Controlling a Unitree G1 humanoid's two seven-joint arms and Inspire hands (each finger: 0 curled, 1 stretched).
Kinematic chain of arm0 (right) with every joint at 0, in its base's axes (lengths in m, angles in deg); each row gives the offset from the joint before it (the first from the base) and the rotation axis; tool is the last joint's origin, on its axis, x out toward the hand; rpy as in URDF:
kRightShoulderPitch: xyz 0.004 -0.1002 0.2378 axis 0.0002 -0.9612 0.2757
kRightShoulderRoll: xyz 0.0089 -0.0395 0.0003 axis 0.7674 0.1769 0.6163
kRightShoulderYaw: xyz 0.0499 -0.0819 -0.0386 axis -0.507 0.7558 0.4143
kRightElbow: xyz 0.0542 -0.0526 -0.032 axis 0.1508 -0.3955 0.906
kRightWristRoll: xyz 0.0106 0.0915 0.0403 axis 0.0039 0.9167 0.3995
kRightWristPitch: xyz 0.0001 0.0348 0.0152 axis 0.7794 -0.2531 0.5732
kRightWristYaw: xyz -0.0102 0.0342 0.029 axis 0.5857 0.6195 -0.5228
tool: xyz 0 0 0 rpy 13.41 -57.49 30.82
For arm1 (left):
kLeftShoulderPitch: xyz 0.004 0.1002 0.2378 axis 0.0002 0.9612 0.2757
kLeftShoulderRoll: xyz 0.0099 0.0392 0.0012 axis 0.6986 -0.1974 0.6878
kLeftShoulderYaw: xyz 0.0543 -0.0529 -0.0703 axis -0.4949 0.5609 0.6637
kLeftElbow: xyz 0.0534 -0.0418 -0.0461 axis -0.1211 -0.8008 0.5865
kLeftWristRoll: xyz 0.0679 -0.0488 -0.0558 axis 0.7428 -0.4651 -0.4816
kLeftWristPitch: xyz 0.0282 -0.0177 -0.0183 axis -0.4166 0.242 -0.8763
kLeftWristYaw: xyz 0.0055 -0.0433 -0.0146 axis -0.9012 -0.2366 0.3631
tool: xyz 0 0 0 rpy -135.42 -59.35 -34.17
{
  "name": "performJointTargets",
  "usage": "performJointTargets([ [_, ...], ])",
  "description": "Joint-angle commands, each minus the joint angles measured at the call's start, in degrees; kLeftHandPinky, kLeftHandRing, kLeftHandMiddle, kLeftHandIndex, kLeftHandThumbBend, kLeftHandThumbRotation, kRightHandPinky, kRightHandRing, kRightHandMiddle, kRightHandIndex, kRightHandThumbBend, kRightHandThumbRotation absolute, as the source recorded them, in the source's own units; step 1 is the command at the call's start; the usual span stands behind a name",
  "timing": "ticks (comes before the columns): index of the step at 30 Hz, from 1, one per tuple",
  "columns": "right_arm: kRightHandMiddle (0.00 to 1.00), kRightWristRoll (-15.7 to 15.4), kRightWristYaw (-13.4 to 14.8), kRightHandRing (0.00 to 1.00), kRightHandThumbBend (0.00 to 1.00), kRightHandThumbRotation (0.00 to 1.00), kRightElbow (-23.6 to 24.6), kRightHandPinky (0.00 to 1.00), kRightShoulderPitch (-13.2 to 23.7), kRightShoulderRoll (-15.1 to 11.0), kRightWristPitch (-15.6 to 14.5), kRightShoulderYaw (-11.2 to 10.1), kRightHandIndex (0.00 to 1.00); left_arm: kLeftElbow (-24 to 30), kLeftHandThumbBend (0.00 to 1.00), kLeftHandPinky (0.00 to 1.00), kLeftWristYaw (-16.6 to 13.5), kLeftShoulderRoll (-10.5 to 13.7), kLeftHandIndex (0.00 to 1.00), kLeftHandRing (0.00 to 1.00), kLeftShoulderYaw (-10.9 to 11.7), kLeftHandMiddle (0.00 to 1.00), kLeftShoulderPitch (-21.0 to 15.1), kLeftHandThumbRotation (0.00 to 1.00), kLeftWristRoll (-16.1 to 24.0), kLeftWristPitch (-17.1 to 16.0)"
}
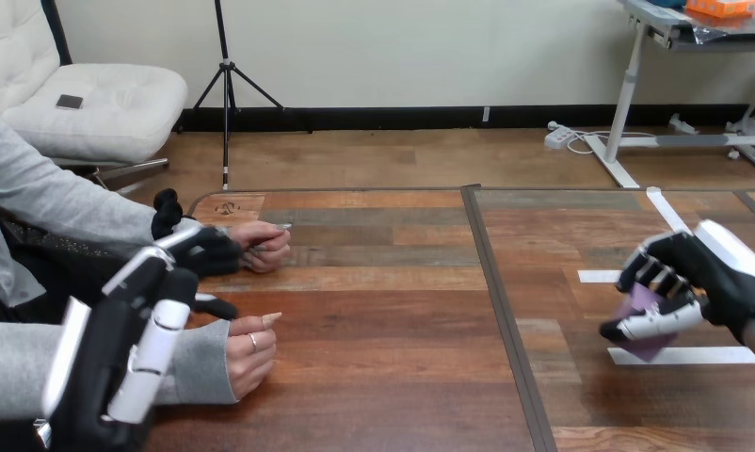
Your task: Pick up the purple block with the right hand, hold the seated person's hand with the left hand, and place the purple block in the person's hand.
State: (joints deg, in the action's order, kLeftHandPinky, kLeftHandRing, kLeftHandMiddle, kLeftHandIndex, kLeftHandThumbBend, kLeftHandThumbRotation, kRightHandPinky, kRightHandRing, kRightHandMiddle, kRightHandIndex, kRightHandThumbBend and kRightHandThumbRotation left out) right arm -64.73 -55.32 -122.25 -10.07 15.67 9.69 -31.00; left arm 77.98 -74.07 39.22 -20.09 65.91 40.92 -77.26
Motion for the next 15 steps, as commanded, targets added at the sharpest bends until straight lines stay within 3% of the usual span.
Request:
performJointTargets([
  [1,0.44,1.54,0.48,0.4,0.83,0.0,5.52,0.37,5.1,-2.5,1.93,-1.54,0.44,1.06,0.64,0.52,-0.77,2.74,0.71,0.72,2.29,0.72,-4.69,0.81,2.67,-2.25],
  [6,0.44,1.71,0.9,0.4,0.83,0.0,6.46,0.37,4.65,-2.35,3.11,-1.77,0.44,0.23,0.59,0.51,-0.84,3.79,0.7,0.7,3.59,0.71,-5.78,0.75,3.58,-4.29],
  [10,0.44,2.05,0.53,0.41,0.83,0.0,7.76,0.38,4.17,-2.13,3.04,-2.01,0.44,1.4,0.58,0.5,-1.04,5.46,0.69,0.69,4.75,0.71,-6.0,0.69,5.43,-4.06],
  [15,0.43,2.31,0.38,0.4,0.82,0.0,8.68,0.38,3.86,-1.96,2.96,-2.03,0.44,2.85,0.64,0.51,-0.67,6.81,0.7,0.71,5.69,0.72,-5.76,0.61,5.89,-2.95],
])
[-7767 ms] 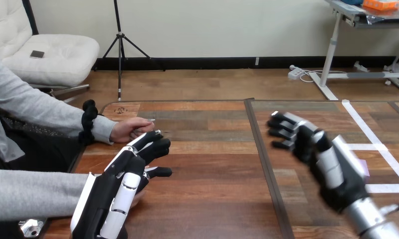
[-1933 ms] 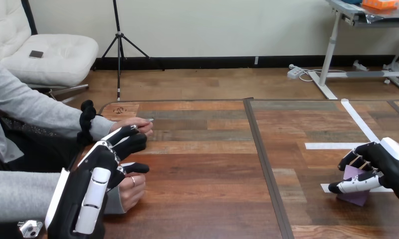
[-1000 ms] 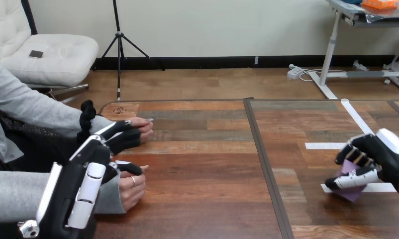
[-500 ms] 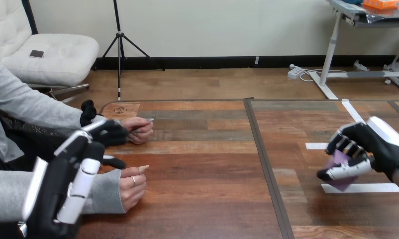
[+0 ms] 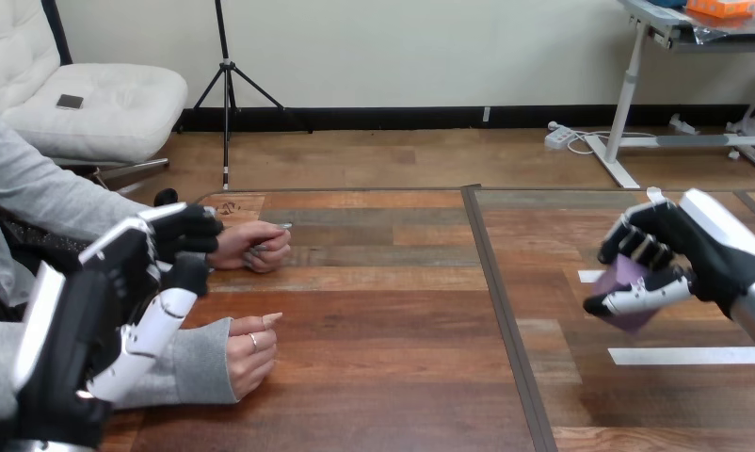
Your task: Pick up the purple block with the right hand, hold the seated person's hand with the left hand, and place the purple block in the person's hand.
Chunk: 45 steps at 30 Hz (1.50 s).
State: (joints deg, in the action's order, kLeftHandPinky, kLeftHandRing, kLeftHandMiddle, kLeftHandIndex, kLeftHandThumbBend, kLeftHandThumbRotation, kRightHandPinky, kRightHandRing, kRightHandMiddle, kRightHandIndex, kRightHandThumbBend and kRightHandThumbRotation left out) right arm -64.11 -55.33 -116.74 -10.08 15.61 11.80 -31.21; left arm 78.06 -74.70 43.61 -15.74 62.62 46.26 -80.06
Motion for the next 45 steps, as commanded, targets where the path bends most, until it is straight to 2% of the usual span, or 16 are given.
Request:
performJointTargets([
  [1,0.43,1.79,0.38,0.4,0.82,0.0,3.32,0.38,3.79,-1.84,1.04,-1.84,0.44,3.02,0.66,0.52,0.12,2.98,0.71,0.71,1.64,0.73,-2.4,0.59,0.67,0.11],
  [3,0.43,1.88,0.38,0.4,0.83,0.0,3.53,0.38,3.69,-1.78,1.22,-1.85,0.44,3.16,0.69,0.53,0.24,3.62,0.71,0.73,1.95,0.74,-2.38,0.56,0.88,0.27],
  [7,0.43,1.67,0.53,0.4,0.83,0.0,4.25,0.38,3.47,-1.72,1.22,-1.69,0.44,4.53,0.77,0.53,-0.96,5.75,0.72,0.74,3.71,0.75,-2.13,0.55,6.49,0.82],
  [14,0.44,2.09,0.12,0.41,0.84,0.0,4.69,0.39,3.21,-1.53,1.69,-1.63,0.44,6.32,0.95,0.55,-1.42,8.76,0.74,0.74,5.84,0.77,-1.97,0.47,12.3,1.99],
  [21,0.44,2.57,-0.33,0.4,0.83,0.0,4.54,0.38,3.01,-1.38,2.42,-1.63,0.44,7.55,0.99,0.56,-1.55,11.48,0.75,0.74,7.43,0.77,-1.92,0.42,17.68,4.08],
  [24,0.43,2.74,-0.58,0.4,0.83,0.0,4.42,0.38,3.05,-1.32,2.15,-1.53,0.43,8.39,1.0,0.56,-0.97,12.66,0.77,0.75,7.76,0.78,-1.68,0.42,19.48,5.98],
  [29,0.44,2.95,-1.36,0.4,0.82,0.0,4.38,0.38,3.12,-1.36,1.47,-1.37,0.43,8.95,1.0,0.57,1.36,15.41,0.79,0.76,7.83,0.8,-1.53,0.41,20.09,8.36],
  [31,0.44,2.76,-1.29,0.4,0.82,0.0,4.36,0.38,3.09,-1.38,1.35,-1.31,0.44,9.45,1.0,0.57,3.03,16.8,0.8,0.77,7.77,0.81,-1.48,0.41,20.35,10.37],
  [33,0.44,2.68,-1.25,0.41,0.82,0.0,4.36,0.38,3.06,-1.39,1.4,-1.33,0.44,9.79,1.0,0.58,3.61,17.22,0.82,0.77,7.72,0.83,-1.43,0.41,20.42,11.28],
  [39,0.44,3.01,-1.68,0.4,0.82,0.0,3.72,0.38,3.07,-1.41,2.74,-1.44,0.44,8.92,1.0,0.6,6.8,19.53,0.83,0.79,6.85,0.84,-2.13,0.38,18.42,12.85],
  [42,0.44,3.19,-1.9,0.41,0.81,0.0,3.69,0.39,3.07,-1.32,2.01,-1.58,0.44,9.46,1.0,0.62,9.63,21.19,0.86,0.81,6.44,0.87,-2.12,0.35,17.66,15.04],
  [45,0.44,3.08,-1.46,0.41,0.82,0.0,3.47,0.39,2.98,-1.31,2.4,-1.63,0.44,10.0,1.0,0.63,11.61,23.06,0.87,0.82,6.04,0.88,-2.1,0.33,19.49,16.65],
])
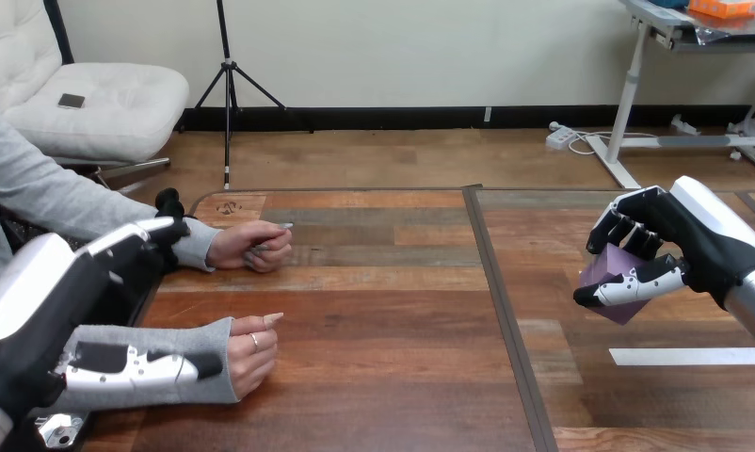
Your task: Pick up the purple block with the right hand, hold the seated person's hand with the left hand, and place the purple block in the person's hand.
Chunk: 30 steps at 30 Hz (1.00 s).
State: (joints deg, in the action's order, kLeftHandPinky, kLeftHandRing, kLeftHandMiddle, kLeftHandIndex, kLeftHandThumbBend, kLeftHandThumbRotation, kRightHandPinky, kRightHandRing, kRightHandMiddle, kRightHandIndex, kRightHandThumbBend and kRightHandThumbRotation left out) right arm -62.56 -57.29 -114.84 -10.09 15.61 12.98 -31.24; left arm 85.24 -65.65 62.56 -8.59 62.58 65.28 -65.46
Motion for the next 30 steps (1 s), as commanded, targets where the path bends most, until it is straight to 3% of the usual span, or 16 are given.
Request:
performJointTargets([
  [1,0.44,1.52,0.59,0.41,0.82,0.0,1.44,0.39,3.0,-1.3,1.38,-1.62,0.44,3.0,1.0,0.64,3.15,4.51,0.87,0.82,-1.24,0.88,-2.08,0.33,0.84,2.64],
  [11,0.44,1.2,0.64,0.41,0.82,0.0,1.44,0.39,2.98,-1.57,0.88,-1.51,0.43,5.11,1.0,0.67,6.49,6.09,0.87,0.82,-2.49,0.87,-2.59,0.27,2.45,8.23],
  [30,0.44,1.42,0.18,0.4,0.82,0.0,2.04,0.39,2.9,-1.76,0.86,-1.63,0.44,1.89,1.0,0.71,7.66,7.87,0.85,0.81,-5.08,0.84,-5.05,0.1,4.14,11.14],
])
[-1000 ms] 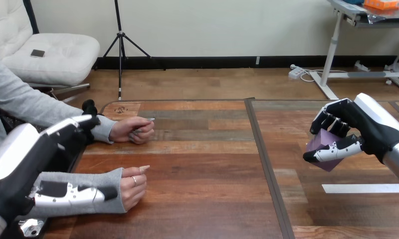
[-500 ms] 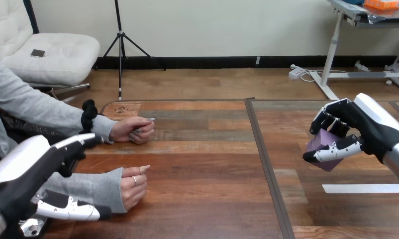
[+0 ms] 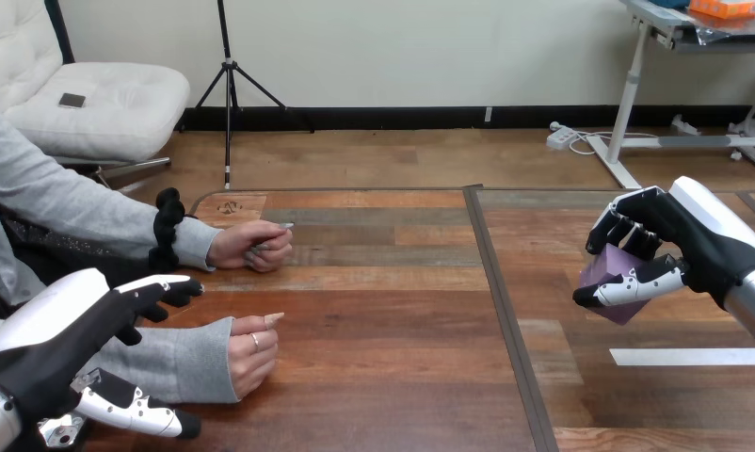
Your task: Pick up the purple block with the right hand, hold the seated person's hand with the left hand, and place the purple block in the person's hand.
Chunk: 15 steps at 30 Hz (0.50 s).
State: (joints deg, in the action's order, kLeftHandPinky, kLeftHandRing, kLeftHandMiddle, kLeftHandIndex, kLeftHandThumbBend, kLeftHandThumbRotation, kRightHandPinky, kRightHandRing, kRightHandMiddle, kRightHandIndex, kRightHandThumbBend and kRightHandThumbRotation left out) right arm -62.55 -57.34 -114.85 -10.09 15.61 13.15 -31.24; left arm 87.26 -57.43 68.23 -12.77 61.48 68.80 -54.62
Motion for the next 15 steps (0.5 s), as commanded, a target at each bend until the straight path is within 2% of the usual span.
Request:
performJointTargets([
  [1,0.44,1.43,0.21,0.4,0.82,0.0,2.07,0.39,2.91,-1.75,0.67,-1.63,0.44,-0.26,1.0,0.71,-0.69,2.2,0.84,0.81,-1.0,0.84,-3.99,0.09,0.79,0.36],
  [7,0.43,1.81,-0.23,0.4,0.82,0.0,2.06,0.38,2.97,-1.68,0.85,-1.79,0.43,-1.61,1.0,0.7,-1.94,2.31,0.84,0.81,-2.16,0.85,-4.46,0.06,3.96,1.27],
  [15,0.43,2.51,-0.43,0.4,0.83,0.0,1.92,0.38,2.98,-1.59,1.59,-1.92,0.43,-4.91,1.0,0.71,-6.32,2.79,0.84,0.81,-3.9,0.84,-5.14,0.08,9.64,-0.42],
])
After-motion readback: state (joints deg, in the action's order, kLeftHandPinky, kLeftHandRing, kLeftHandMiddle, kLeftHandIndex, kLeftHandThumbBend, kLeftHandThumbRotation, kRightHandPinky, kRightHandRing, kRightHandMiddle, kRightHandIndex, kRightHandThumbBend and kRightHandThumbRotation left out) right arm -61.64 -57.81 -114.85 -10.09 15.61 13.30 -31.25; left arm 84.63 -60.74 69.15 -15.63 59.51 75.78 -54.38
